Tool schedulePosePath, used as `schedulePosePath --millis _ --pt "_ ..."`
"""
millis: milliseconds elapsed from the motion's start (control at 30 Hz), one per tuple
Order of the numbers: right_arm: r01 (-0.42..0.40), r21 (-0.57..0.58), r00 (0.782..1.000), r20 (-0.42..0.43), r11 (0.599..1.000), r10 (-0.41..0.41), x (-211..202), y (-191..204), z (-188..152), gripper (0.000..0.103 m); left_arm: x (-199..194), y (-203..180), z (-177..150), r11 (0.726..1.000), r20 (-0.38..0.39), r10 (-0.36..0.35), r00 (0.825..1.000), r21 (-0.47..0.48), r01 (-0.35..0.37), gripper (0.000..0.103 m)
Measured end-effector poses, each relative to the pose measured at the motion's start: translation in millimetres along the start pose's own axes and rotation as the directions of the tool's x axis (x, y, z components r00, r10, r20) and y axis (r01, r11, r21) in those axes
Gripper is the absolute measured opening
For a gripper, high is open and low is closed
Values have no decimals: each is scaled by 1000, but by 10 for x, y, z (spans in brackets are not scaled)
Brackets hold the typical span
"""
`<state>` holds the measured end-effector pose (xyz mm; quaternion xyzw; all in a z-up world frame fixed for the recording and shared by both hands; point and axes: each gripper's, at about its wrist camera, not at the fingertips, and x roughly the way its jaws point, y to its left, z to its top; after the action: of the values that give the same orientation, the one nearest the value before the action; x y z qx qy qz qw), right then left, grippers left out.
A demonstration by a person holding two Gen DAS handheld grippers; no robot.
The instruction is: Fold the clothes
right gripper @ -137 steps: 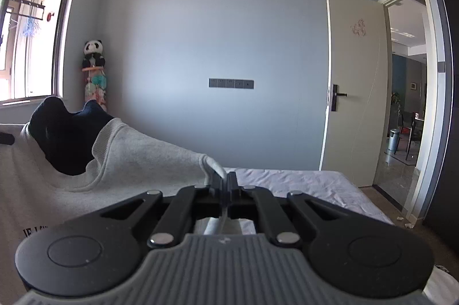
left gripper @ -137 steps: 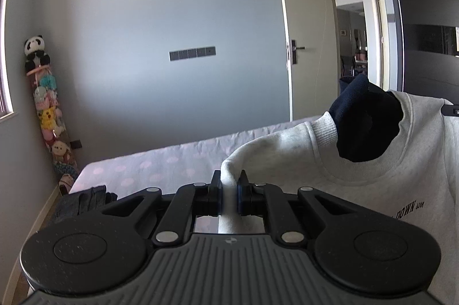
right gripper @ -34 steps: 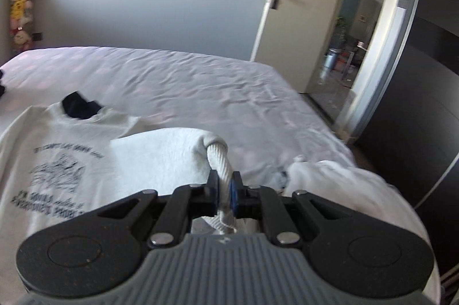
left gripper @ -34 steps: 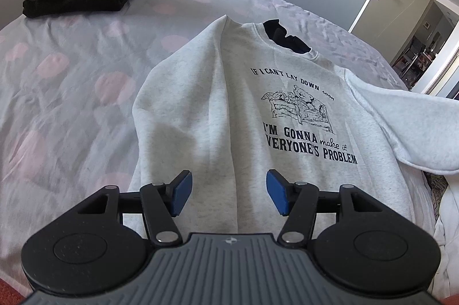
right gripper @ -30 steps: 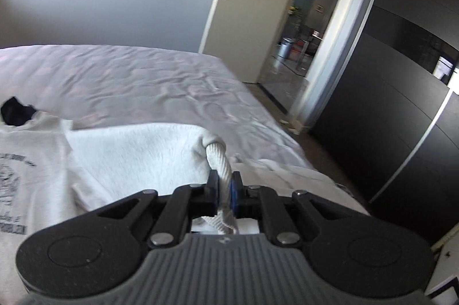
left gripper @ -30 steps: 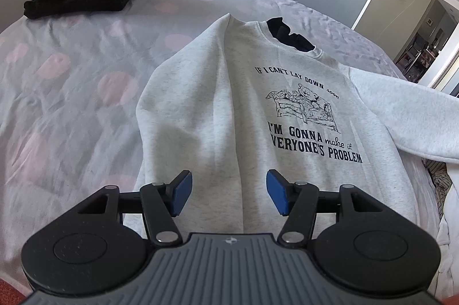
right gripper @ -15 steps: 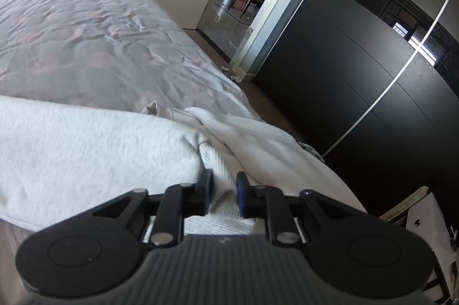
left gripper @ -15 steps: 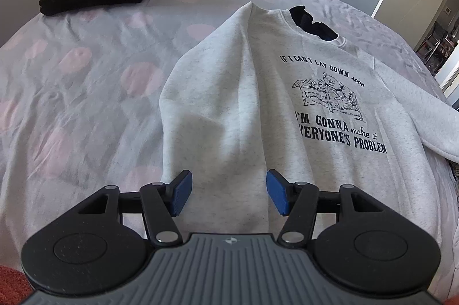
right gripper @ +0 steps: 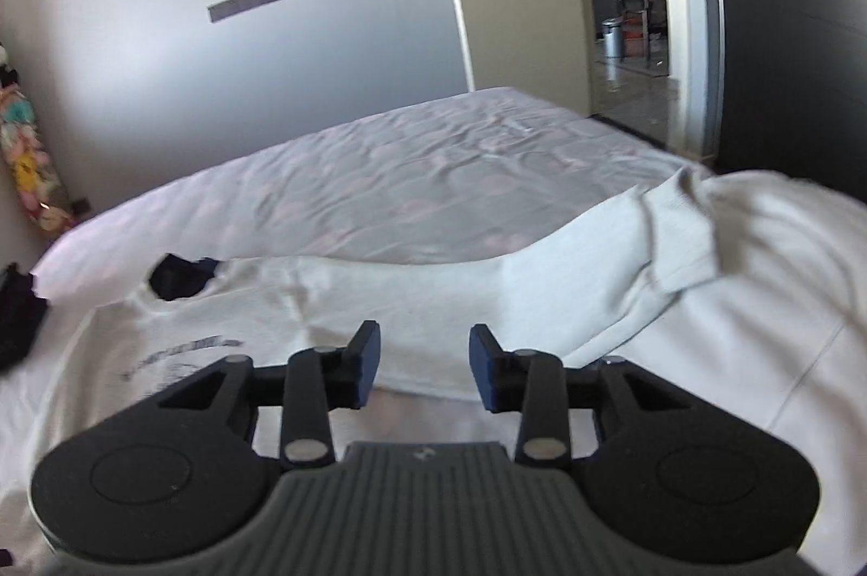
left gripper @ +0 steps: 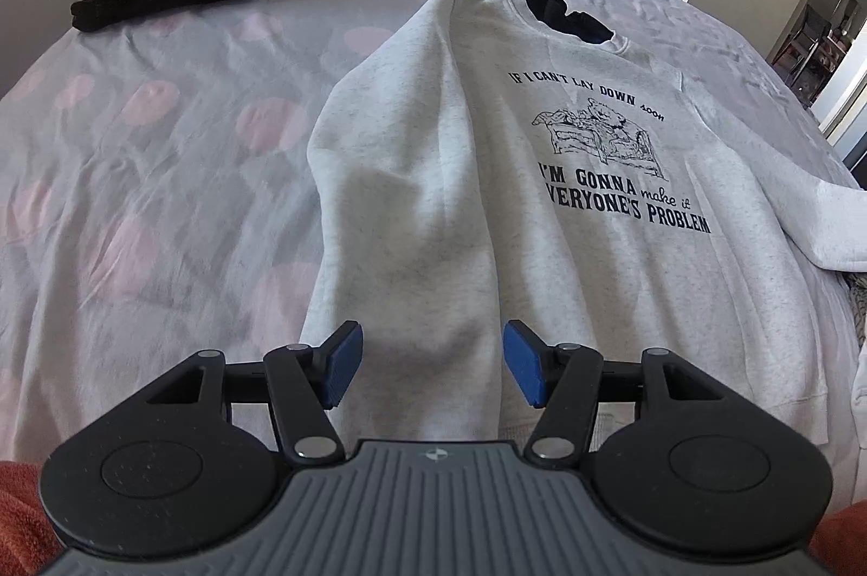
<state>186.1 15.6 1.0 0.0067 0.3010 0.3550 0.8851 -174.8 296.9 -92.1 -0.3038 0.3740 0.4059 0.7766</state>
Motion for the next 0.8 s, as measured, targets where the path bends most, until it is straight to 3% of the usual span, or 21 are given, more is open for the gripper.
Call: schedulePosePath --millis 133,300,400,500,567,800 --pt "-130 69 992 9 989 130 -111 322 -528 43 -110 90 -91 1000 -17 -18 1000 -13 18 68" --pt "-180 162 981 -37 970 188 4 408 -1189 45 -143 151 -195 999 -50 -26 998 -29 24 68" --pt "-181 130 981 -40 975 188 35 415 -1510 45 -121 110 -251 1000 -61 -26 998 -14 25 68" --pt "-198 134 977 -53 971 207 76 398 -1542 45 -70 36 -303 1000 -70 -4 998 4 4 68" --pt "-219 125 974 -32 968 225 67 398 -1535 51 -29 -24 -335 1000 -76 14 997 21 -12 68" --pt "-221 165 972 -39 961 230 88 328 -1560 52 70 -106 -440 992 -72 116 991 53 -112 68"
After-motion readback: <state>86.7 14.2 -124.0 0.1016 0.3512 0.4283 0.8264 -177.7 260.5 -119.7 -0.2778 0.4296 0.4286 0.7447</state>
